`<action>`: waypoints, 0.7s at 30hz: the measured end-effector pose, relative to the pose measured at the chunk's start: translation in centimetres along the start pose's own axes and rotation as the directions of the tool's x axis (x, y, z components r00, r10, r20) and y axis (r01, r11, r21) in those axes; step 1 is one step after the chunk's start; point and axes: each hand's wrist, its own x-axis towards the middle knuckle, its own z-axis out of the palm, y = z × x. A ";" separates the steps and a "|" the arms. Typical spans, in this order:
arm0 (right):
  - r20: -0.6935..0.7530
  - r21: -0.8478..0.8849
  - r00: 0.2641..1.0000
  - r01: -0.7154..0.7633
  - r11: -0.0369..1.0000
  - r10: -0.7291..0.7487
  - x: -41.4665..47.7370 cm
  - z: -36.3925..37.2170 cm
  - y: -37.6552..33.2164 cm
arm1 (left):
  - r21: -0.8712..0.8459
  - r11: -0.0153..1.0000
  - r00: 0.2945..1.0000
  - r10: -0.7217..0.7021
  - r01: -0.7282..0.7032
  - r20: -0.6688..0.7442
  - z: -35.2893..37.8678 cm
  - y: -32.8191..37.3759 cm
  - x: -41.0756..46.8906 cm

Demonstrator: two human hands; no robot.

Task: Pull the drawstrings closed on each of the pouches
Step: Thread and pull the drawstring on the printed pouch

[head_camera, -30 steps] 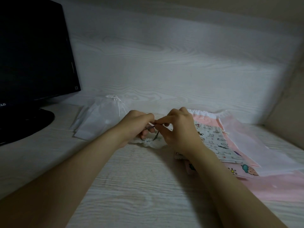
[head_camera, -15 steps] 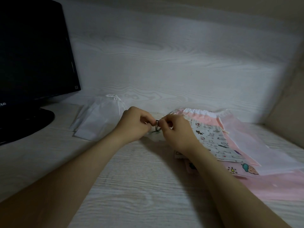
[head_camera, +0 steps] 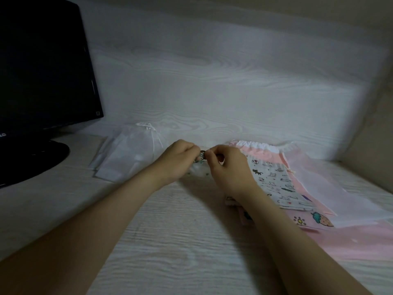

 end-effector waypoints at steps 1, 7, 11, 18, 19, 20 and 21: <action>-0.003 -0.017 1.000 0.013 1.000 -0.013 0.0 0.1 0.1 | 0.004 1.000 1.000 -0.006 0.006 -0.003 0.0 -0.2 0.0; 0.001 -0.060 1.000 0.012 0.998 -0.012 0.0 0.1 0.9 | 0.008 1.000 0.995 -0.012 0.012 -0.098 0.1 -1.0 0.3; -0.006 -0.065 0.999 0.051 0.997 -0.051 0.1 0.4 0.8 | -0.090 0.995 0.998 -0.046 0.041 -0.053 -0.2 -0.7 0.3; -0.014 -0.116 0.999 0.031 0.993 -0.033 0.2 0.3 1.4 | -0.572 0.814 0.993 -0.114 0.102 0.014 -1.4 0.6 0.2; -0.017 -0.120 0.999 0.031 0.992 -0.033 0.2 0.3 1.3 | -0.641 0.760 0.994 -0.104 0.106 0.041 -1.6 0.7 0.1; -0.021 -0.123 0.999 0.033 0.992 -0.036 0.2 0.3 1.3 | -0.699 0.706 0.994 -0.098 0.110 0.056 -1.7 0.7 0.2; -0.025 -0.122 0.999 0.038 0.992 -0.041 0.2 0.3 1.2 | -0.747 0.655 0.993 -0.104 0.115 0.061 -1.7 0.8 0.2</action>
